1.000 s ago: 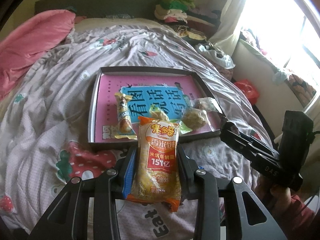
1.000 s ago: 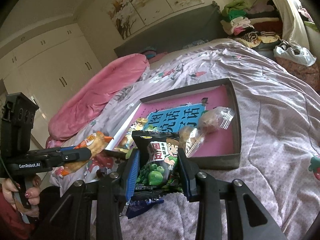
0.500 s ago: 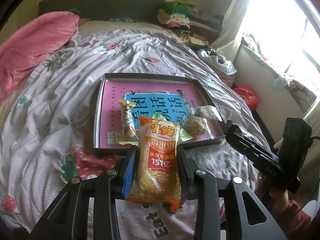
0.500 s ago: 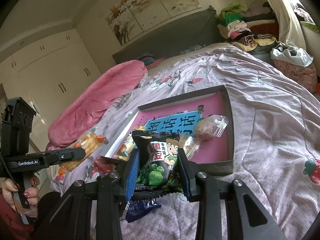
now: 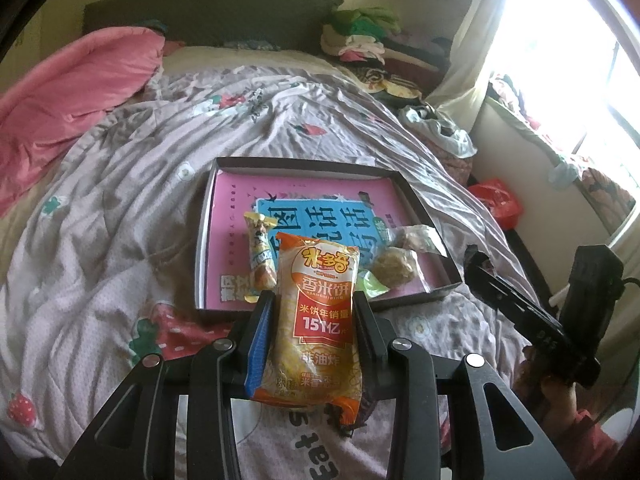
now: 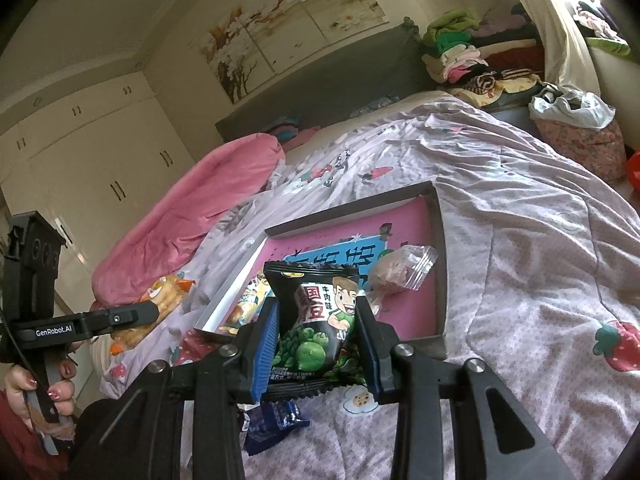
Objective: Organize snacks
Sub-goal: 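Lift and carry both bags toward the tray with both grippers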
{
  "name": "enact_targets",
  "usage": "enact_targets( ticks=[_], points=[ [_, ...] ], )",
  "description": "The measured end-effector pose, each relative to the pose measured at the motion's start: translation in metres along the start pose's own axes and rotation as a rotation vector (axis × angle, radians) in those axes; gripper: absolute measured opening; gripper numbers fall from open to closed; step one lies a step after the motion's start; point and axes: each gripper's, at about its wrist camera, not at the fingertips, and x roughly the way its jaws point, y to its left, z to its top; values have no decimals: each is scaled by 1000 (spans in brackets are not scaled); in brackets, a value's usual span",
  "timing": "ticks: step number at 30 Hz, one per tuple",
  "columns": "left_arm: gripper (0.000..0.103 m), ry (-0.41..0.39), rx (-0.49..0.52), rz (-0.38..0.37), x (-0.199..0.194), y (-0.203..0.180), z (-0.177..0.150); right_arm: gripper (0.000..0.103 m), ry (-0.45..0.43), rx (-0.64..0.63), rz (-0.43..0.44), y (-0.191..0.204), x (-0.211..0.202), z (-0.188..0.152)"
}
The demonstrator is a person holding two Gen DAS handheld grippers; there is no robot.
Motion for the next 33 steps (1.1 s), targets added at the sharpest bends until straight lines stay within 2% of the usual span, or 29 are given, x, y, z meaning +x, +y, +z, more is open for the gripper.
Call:
enact_targets(
  ticks=[17,33],
  points=[
    [39,2,-22,23,29,-1,13,37,-32,44,-74,-25,-2,13],
    [39,34,-45,27,60,-1,16,37,24,-4,-94,-21,20,11]
  ],
)
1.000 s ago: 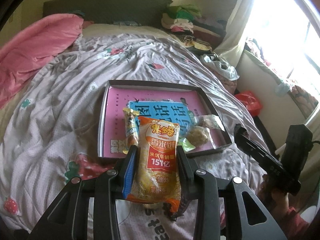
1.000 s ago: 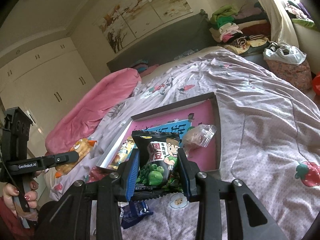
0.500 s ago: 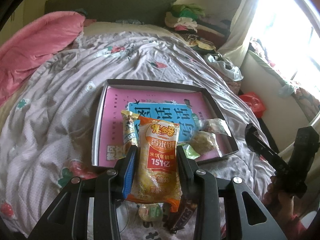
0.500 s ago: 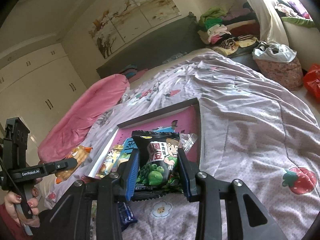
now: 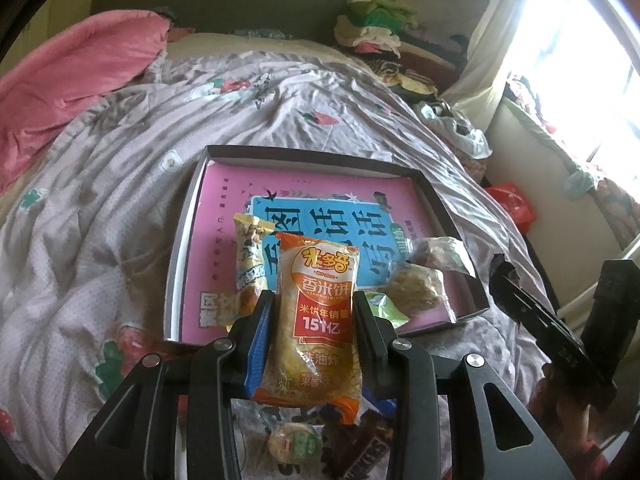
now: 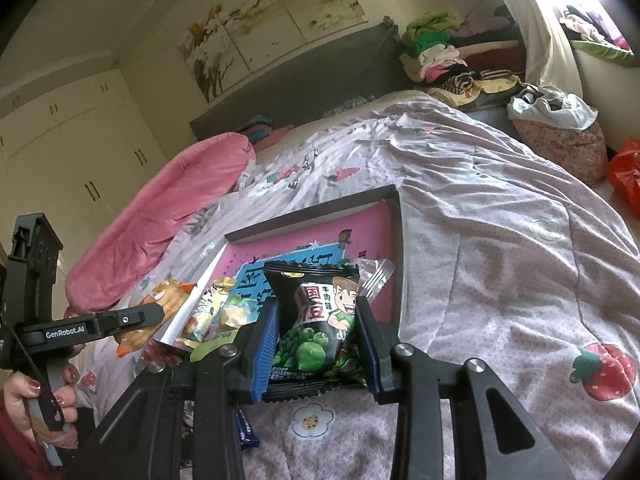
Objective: Organize snacks
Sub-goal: 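Lift and carry both bags toward the tray with both grippers, then lower the green pea bag into the tray with right gripper while left carries rice cake bag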
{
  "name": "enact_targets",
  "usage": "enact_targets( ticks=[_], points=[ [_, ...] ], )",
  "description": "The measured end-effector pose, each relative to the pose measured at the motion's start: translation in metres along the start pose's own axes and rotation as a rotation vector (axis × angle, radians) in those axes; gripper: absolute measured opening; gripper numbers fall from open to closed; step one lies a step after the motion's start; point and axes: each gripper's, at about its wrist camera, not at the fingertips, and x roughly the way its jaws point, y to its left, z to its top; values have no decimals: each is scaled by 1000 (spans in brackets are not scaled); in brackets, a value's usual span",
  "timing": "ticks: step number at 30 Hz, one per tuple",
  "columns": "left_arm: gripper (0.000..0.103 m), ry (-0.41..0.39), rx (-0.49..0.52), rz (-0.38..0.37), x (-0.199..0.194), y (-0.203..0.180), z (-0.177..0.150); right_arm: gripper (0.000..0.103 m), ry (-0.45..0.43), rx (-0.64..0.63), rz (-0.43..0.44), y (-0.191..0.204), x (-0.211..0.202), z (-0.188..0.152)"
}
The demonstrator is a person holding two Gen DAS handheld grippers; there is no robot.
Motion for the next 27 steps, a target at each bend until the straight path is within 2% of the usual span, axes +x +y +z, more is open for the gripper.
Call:
enact_targets(
  ticks=[27],
  points=[
    [39,30,29,74,33,0,-1,37,71,-48,-19,-1,32,-2]
  ],
)
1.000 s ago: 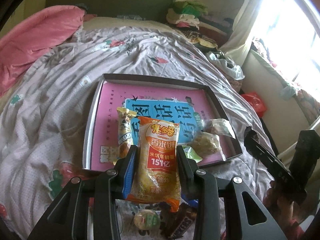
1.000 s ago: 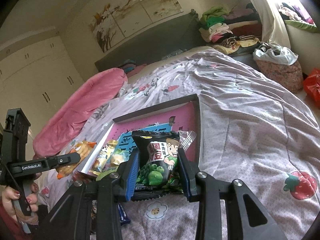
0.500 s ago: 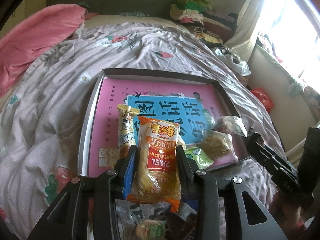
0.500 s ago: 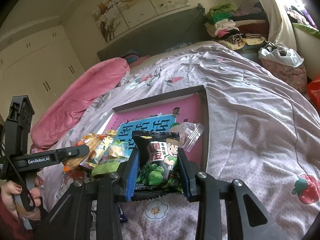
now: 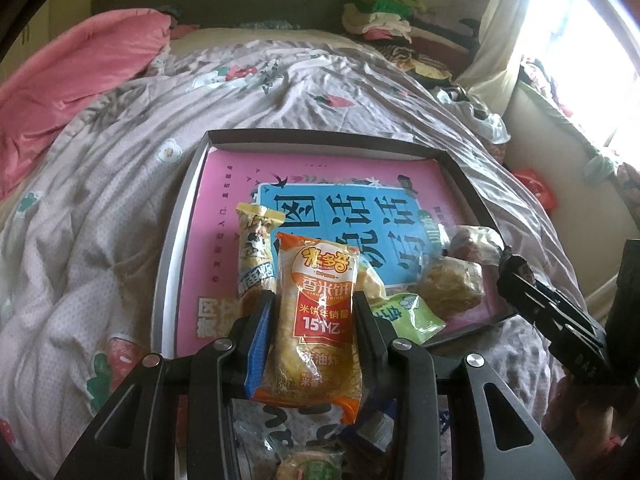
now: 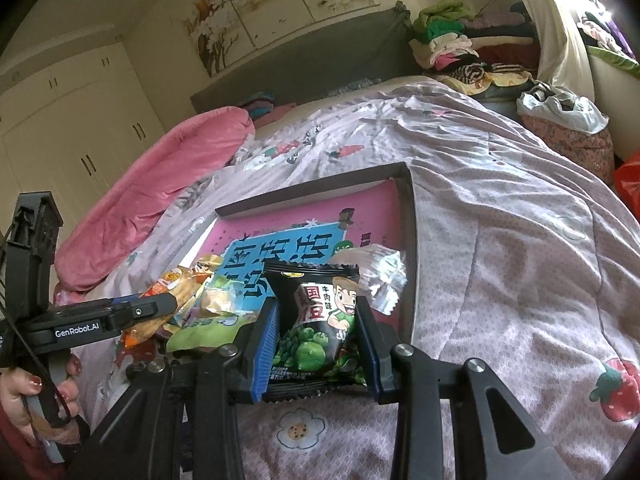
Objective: Organize snacks
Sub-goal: 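Lower the green pea bag into the tray with right gripper while left carries rice cake bag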
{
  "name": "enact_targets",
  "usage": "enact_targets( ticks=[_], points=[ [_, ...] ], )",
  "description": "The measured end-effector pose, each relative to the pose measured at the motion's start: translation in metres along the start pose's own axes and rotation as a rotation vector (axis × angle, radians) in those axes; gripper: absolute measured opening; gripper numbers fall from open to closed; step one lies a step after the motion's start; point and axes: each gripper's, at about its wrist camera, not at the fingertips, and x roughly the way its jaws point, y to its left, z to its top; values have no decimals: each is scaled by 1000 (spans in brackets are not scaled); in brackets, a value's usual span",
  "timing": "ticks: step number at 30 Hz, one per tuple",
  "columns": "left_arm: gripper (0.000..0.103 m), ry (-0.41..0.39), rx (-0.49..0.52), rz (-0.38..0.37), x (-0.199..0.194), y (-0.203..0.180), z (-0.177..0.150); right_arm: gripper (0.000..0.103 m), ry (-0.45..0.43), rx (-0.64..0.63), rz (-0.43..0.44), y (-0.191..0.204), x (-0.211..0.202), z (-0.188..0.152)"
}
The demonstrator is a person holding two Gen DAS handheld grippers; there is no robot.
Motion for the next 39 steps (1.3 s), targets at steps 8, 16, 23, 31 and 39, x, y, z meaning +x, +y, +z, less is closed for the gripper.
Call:
enact_targets(
  ticks=[8,16,23,31,39],
  points=[
    [39,-2,9,13,7,-1,-1,37,2,-9,-14,-3,5,1],
    [39,-1,8,15,8,-1,-2,34,-3,-8,-25,-7,10,4],
    [39,-1,5,22,13,-1,1,34,-1,-12,-28,-8,12,4],
    [39,-2,6,23,14,-1,2,34,-1,-12,-31,-8,13,5],
    [39,0,10,23,18,-2,3,34,1,4,-41,-12,13,5]
  ],
)
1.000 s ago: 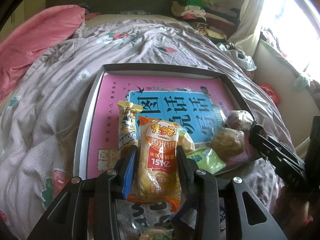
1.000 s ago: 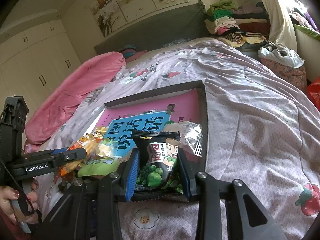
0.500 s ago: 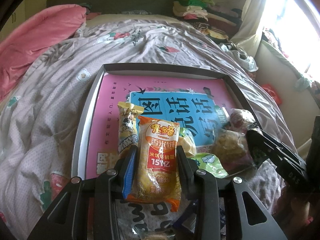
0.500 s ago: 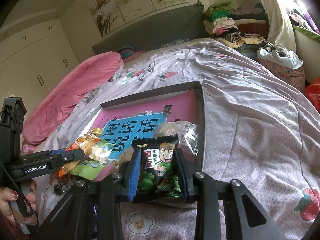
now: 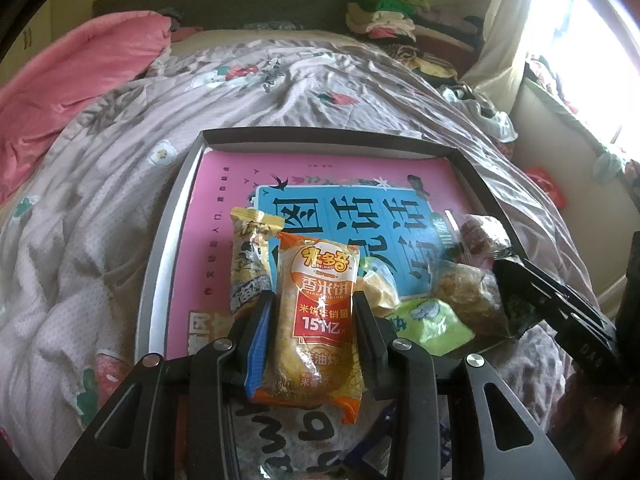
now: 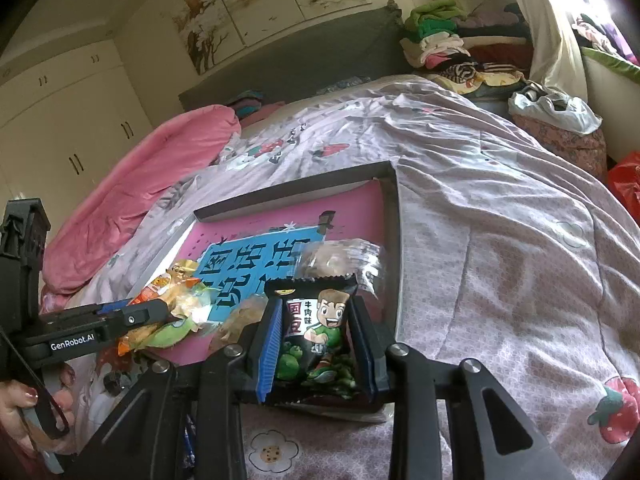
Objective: Organize snacks
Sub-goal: 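Lower the green pea bag into the tray with right gripper while left carries rice cake bag, then lower the rice cake bag into the tray and open left gripper while right releases pea bag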
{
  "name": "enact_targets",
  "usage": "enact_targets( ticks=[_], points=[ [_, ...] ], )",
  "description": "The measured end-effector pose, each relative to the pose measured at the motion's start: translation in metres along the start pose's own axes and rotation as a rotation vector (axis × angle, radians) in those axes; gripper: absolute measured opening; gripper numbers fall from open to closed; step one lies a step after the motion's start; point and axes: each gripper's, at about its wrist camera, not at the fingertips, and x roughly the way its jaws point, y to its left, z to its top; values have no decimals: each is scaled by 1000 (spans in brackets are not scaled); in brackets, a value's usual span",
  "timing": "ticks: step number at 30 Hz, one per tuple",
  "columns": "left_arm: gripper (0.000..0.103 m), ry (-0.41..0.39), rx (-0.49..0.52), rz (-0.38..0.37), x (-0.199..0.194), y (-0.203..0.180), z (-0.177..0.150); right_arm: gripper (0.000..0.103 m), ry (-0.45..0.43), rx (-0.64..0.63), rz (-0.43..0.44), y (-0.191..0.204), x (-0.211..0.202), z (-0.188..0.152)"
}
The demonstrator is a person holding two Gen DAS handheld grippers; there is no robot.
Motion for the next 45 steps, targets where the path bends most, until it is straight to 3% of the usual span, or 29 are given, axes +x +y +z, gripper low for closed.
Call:
enact_targets(
  ticks=[45],
  points=[
    [39,-3,-1,-1,12,-1,3,34,4,-77,57,23,-2,-5]
  ],
)
